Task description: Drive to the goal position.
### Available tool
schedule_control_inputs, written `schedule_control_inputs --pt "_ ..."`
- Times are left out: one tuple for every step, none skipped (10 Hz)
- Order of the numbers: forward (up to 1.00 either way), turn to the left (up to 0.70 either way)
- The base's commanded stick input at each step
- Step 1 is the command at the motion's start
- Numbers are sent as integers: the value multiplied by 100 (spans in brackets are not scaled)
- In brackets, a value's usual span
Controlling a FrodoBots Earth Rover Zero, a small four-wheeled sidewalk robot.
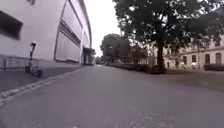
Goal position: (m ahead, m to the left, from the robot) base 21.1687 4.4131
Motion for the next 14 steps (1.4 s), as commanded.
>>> schedule_control_inputs --pt "85 1" --pt "85 1" --pt "85 1" --pt "85 1" --pt "85 1" --pt "85 1" --pt "85 1" --pt "85 1" --pt "85 1" --pt "85 1" --pt "85 1" --pt "85 1" --pt "85 1" --pt "85 1"
